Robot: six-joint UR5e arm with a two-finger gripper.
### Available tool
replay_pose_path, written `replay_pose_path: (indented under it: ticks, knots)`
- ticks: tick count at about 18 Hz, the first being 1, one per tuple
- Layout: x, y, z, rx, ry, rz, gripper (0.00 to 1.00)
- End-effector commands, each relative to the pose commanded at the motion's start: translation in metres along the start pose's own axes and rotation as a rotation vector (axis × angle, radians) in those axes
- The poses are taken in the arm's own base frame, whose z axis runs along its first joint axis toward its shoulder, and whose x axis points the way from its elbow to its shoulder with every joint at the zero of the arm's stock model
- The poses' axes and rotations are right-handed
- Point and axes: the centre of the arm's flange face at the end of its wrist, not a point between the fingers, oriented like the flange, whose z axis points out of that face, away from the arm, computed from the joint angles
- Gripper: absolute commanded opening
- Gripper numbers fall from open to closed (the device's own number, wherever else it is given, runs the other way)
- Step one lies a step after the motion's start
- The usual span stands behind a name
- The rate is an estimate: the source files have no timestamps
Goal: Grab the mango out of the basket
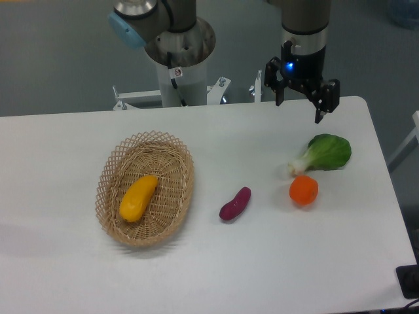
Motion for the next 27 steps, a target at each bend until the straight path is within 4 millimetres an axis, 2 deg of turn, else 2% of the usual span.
replay_pose_path:
  ticks: [9, 13, 18, 20, 24, 27]
  knots:
    - [0.001, 0.0, 0.003, 0.026, 0.007, -0.006, 1.0]
    - [0.004, -0.001, 0.011, 0.098, 0.013, -0.109, 1.0]
    - [0.023, -0.01, 0.011, 0.108, 0.02, -0.176, 1.0]
    - [0.033, -0.026, 0.011, 0.126, 0.036, -0.185, 1.0]
    - [0.061, -0.071, 0.012, 0.142, 0.073, -0.251, 1.0]
    - [0.088, -0.104, 0.026, 0.134, 0.125, -0.345, 1.0]
